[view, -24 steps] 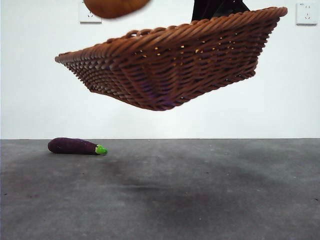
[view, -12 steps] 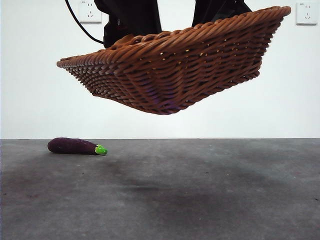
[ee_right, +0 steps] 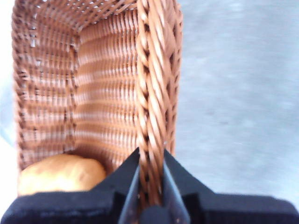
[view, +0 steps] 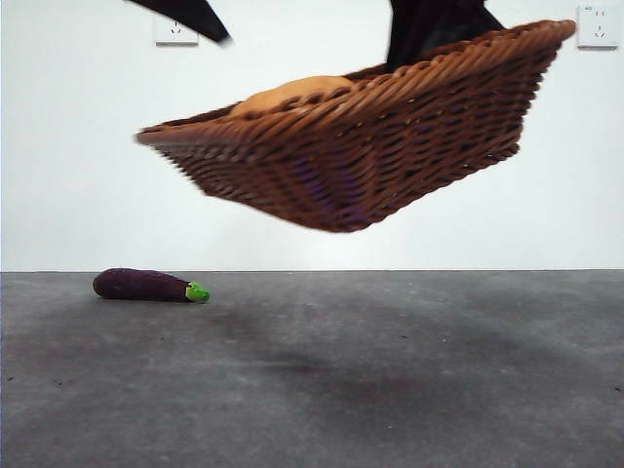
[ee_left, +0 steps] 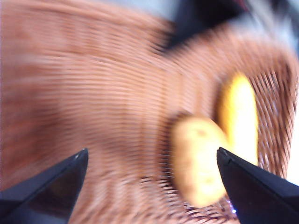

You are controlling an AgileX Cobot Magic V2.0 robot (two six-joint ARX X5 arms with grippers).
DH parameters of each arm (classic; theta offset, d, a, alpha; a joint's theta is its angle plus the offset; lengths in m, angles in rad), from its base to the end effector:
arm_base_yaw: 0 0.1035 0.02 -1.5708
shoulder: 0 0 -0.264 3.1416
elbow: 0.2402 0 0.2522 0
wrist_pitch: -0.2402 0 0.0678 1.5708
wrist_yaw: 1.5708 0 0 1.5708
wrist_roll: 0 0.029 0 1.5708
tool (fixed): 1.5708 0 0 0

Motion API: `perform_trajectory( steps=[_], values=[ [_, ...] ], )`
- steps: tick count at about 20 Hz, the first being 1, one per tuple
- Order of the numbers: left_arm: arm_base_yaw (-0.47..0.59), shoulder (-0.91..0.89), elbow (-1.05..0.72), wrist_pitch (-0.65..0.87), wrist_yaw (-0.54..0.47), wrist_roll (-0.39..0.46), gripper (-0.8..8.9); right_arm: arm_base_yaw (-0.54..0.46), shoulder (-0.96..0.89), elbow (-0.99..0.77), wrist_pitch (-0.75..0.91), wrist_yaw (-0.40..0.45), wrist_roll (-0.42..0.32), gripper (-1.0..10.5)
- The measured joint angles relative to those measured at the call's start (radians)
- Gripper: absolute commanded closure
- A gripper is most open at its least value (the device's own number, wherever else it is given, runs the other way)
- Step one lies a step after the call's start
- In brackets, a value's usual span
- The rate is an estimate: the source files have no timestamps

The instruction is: Help me put the vegetables on the table into the basket

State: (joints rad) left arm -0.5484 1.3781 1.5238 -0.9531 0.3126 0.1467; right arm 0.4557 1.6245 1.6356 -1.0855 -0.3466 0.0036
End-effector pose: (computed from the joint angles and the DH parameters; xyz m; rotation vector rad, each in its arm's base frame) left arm 0.2249 -0.1479 0.3886 0.2277 0.7657 -0.8727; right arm 0.2864 0.1513 0.3462 -0.0570 1.1010 0.7200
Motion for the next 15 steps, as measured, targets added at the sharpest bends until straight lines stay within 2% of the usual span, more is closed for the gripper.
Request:
perform_trajectory(
  steps=[3, 7, 10, 13, 15],
  values=[
    [0.171, -0.07, 0.0, 0.047, -0.085, -0.19, 3.49, -0.09, 0.0, 0.0, -0.024, 0.01, -0.006, 9.6],
    [0.349, -0.003, 0.0, 0.116, -0.128, -0.327, 3.5, -0.161, -0.042, 0.0, -0.025, -0.004, -0.031, 9.6],
    [0.399, 0.084, 0.0, 0.18, -0.131, -0.443, 3.5, -0.181, -0.084, 0.0, -0.025, -0.004, -0.054, 9.6],
    [0.402, 0.193, 0.001, 0.265, -0.13, -0.56, 3.51, -0.18, -0.112, 0.0, -0.026, -0.005, -0.074, 9.6],
    [0.402, 0.285, 0.039, 0.27, -0.13, -0.613, 3.51, -0.18, -0.134, 0.0, -0.026, -0.005, -0.083, 9.6]
  ],
)
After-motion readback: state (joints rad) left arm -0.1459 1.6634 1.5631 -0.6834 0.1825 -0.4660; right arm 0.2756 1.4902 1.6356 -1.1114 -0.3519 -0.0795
